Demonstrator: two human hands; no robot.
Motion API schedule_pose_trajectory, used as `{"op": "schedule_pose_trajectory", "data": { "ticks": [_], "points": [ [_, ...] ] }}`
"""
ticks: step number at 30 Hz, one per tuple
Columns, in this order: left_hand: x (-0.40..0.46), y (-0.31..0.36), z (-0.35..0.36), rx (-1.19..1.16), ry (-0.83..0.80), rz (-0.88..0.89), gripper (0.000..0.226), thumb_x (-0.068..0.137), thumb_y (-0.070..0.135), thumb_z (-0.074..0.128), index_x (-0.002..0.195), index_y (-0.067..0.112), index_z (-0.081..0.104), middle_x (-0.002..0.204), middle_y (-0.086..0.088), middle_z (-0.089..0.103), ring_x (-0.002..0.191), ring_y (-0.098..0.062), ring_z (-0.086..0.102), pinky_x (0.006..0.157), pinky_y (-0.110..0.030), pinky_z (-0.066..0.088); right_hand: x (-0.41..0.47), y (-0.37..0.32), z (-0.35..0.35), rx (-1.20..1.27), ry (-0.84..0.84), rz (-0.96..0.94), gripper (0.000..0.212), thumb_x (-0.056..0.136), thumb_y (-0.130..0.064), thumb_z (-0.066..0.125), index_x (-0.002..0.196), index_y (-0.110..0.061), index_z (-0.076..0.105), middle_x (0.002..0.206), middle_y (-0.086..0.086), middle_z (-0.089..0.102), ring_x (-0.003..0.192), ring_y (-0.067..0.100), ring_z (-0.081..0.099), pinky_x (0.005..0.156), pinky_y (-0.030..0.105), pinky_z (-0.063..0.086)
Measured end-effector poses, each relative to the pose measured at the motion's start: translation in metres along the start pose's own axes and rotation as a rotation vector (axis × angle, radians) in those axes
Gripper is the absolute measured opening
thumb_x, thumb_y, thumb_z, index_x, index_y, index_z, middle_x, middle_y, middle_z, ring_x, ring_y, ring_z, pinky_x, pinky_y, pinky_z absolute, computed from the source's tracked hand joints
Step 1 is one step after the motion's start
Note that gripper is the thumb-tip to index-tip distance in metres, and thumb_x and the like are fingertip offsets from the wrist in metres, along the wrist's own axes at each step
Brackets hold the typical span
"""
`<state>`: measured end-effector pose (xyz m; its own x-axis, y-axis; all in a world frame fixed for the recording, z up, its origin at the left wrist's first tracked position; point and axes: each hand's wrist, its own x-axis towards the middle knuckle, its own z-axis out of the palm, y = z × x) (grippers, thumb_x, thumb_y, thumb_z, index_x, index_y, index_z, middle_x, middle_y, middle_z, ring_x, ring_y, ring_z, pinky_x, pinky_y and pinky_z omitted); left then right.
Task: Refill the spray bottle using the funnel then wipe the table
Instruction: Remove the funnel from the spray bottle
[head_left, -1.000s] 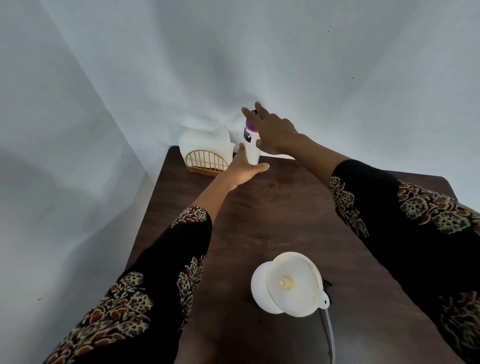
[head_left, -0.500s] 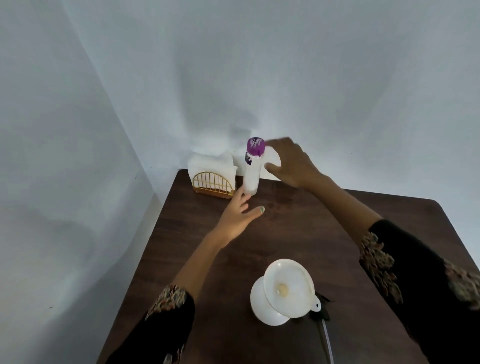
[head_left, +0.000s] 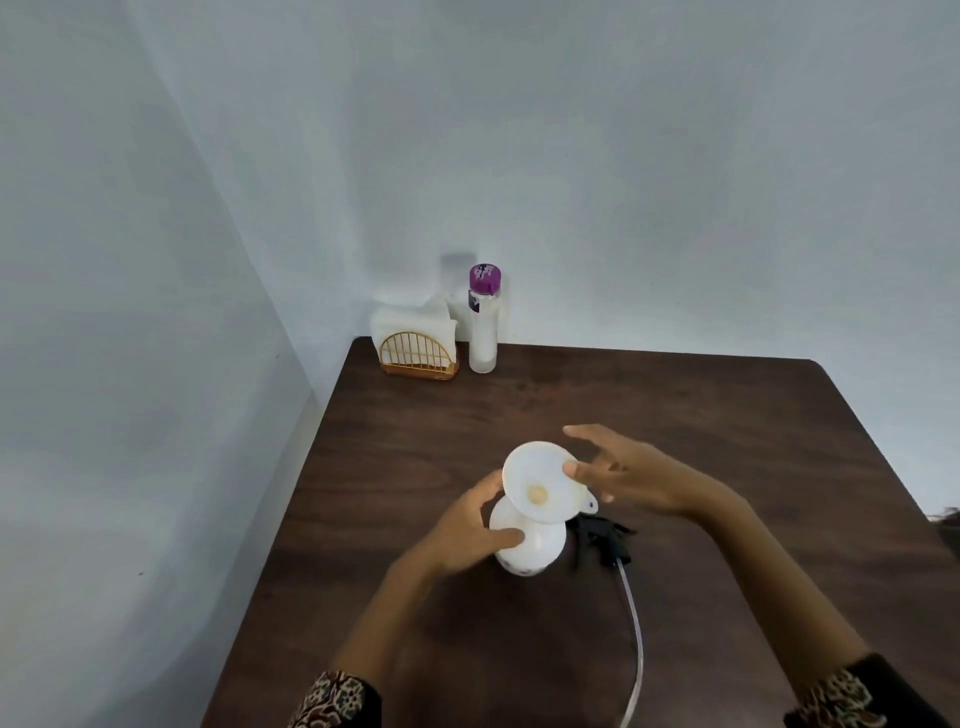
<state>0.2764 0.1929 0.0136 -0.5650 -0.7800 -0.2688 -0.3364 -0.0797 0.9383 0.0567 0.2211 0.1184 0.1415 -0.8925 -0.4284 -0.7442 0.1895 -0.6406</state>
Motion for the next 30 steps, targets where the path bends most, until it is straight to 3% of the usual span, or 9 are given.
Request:
{"op": "schedule_pose_trajectory", "data": {
  "ticks": [4, 6, 11, 16, 18, 21, 24, 28, 30],
  "points": [
    [-0.003, -0.01, 0.027, 0.15, 0.106, -0.062, 0.055, 0.077, 0.039, 0.066, 0.129, 0.031, 0.049, 0.128, 0.007, 0.057, 0.118, -0.016, 0.053, 0.099, -0.037, 0.047, -0.011, 0.001, 0.024, 0.093, 0.037, -0.015, 0.06, 0.095, -0.037, 0.049, 0.146, -0.04, 0.017, 0.095, 0.002, 0.066, 0.074, 0.009, 0.066, 0.06, 0.01, 0.043],
    [-0.005, -0.01, 0.036, 0.245, 0.169, -0.083, 0.058, 0.079, 0.044, 0.063, 0.131, 0.026, 0.048, 0.13, 0.003, 0.056, 0.116, -0.018, 0.052, 0.098, -0.041, 0.046, -0.011, 0.002, 0.035, 0.151, 0.134, -0.046, 0.056, 0.097, -0.026, 0.048, 0.146, -0.037, 0.022, 0.084, 0.0, 0.068, 0.063, 0.005, 0.065, 0.055, 0.007, 0.041],
    [-0.007, -0.014, 0.05, 0.452, 0.324, -0.083, 0.052, 0.089, 0.036, 0.058, 0.136, 0.017, 0.044, 0.135, -0.002, 0.053, 0.122, -0.02, 0.049, 0.101, -0.034, 0.043, -0.013, 0.004, 0.056, 0.223, 0.344, -0.123, 0.048, 0.098, -0.013, 0.044, 0.144, -0.024, 0.036, 0.073, -0.01, 0.063, 0.052, -0.003, 0.06, 0.054, 0.009, 0.046],
    [-0.006, -0.019, 0.054, 0.517, 0.356, -0.074, 0.054, 0.09, 0.038, 0.056, 0.138, 0.019, 0.042, 0.138, -0.001, 0.051, 0.126, -0.019, 0.047, 0.102, -0.033, 0.04, -0.015, 0.002, 0.068, 0.252, 0.593, -0.172, 0.043, 0.096, -0.012, 0.046, 0.138, -0.022, 0.046, 0.089, 0.0, 0.069, 0.062, 0.002, 0.064, 0.059, 0.018, 0.054],
    [-0.006, -0.019, 0.055, 0.519, 0.371, -0.089, 0.052, 0.09, 0.038, 0.056, 0.135, 0.017, 0.045, 0.135, -0.002, 0.053, 0.123, -0.02, 0.05, 0.1, -0.033, 0.042, -0.013, 0.003, 0.072, 0.174, 0.593, -0.159, 0.042, 0.097, -0.015, 0.045, 0.138, -0.021, 0.046, 0.095, -0.002, 0.068, 0.063, 0.004, 0.062, 0.065, 0.026, 0.056],
    [-0.006, -0.02, 0.056, 0.526, 0.388, -0.09, 0.05, 0.09, 0.038, 0.056, 0.134, 0.016, 0.047, 0.133, -0.002, 0.055, 0.12, -0.02, 0.051, 0.098, -0.033, 0.044, -0.012, 0.002, 0.075, 0.106, 0.593, -0.148, 0.041, 0.098, -0.016, 0.045, 0.139, -0.02, 0.045, 0.102, -0.002, 0.07, 0.064, 0.002, 0.059, 0.067, 0.024, 0.054],
    [-0.005, -0.021, 0.055, 0.543, 0.376, -0.06, 0.053, 0.089, 0.039, 0.056, 0.136, 0.018, 0.044, 0.135, -0.001, 0.054, 0.122, -0.02, 0.051, 0.099, -0.033, 0.042, -0.014, 0.001, 0.074, 0.139, 0.694, -0.16, 0.039, 0.098, -0.015, 0.045, 0.136, -0.019, 0.049, 0.095, -0.008, 0.066, 0.065, 0.002, 0.058, 0.066, 0.022, 0.05],
    [-0.005, -0.022, 0.055, 0.537, 0.387, -0.083, 0.052, 0.09, 0.039, 0.056, 0.135, 0.016, 0.046, 0.134, -0.003, 0.055, 0.121, -0.021, 0.051, 0.098, -0.032, 0.042, -0.015, 0.001, 0.076, 0.045, 0.598, -0.131, 0.042, 0.098, -0.018, 0.044, 0.14, -0.019, 0.044, 0.089, 0.001, 0.071, 0.066, 0.01, 0.061, 0.067, 0.032, 0.055],
    [-0.005, -0.023, 0.056, 0.545, 0.378, -0.074, 0.053, 0.09, 0.04, 0.055, 0.137, 0.017, 0.043, 0.136, -0.002, 0.053, 0.123, -0.02, 0.05, 0.1, -0.033, 0.041, -0.018, -0.001, 0.077, 0.093, 0.701, -0.141, 0.039, 0.097, -0.017, 0.046, 0.136, -0.02, 0.049, 0.092, -0.004, 0.069, 0.068, 0.009, 0.06, 0.063, 0.024, 0.051]
  ]
}}
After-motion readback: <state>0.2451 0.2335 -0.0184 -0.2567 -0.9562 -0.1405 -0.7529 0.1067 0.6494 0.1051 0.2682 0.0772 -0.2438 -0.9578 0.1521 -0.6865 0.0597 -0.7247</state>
